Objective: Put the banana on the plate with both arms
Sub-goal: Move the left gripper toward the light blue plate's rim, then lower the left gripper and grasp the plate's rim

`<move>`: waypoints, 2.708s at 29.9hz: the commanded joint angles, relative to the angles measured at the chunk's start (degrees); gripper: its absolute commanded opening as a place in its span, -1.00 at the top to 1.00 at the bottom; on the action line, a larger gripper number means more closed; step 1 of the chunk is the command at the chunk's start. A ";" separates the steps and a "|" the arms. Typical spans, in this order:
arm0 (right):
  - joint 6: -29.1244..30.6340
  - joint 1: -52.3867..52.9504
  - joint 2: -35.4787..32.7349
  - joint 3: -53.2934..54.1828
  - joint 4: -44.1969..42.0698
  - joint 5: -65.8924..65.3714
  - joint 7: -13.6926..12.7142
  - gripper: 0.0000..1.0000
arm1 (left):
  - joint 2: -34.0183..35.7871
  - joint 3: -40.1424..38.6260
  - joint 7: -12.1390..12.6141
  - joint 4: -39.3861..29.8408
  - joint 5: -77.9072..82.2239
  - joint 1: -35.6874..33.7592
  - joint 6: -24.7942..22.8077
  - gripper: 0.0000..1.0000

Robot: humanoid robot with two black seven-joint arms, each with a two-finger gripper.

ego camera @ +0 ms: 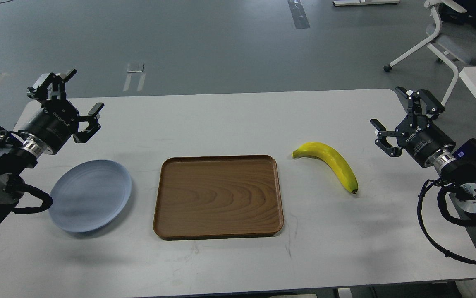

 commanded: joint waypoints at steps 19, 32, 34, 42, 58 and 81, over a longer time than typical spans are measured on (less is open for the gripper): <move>-0.01 0.18 -0.31 0.09 0.01 0.08 0.00 -1.00 | 3.01 0.17 -2.17 3.42 7.44 -2.72 0.01 -1.00; -0.01 0.18 -0.31 0.09 0.10 -0.19 0.00 -1.00 | 17.24 0.08 -2.17 -14.06 51.65 -4.66 0.01 -1.00; -0.01 0.18 -0.31 0.09 0.19 -0.36 0.00 -1.00 | 19.52 0.26 -2.17 -17.14 61.57 -4.66 0.01 -1.00; -0.01 0.18 -0.40 0.09 0.27 -0.63 0.00 -1.00 | 25.42 4.11 -2.17 -17.42 93.92 -3.51 5.05 -1.00; -0.01 0.09 -0.31 0.00 0.19 -0.89 0.00 -1.00 | 20.60 20.65 -2.17 -3.45 88.42 -2.02 18.52 -0.93; -0.01 -0.17 -0.40 0.00 0.19 -0.89 0.00 -1.00 | 13.82 21.18 -2.17 2.36 84.28 0.18 17.99 -0.32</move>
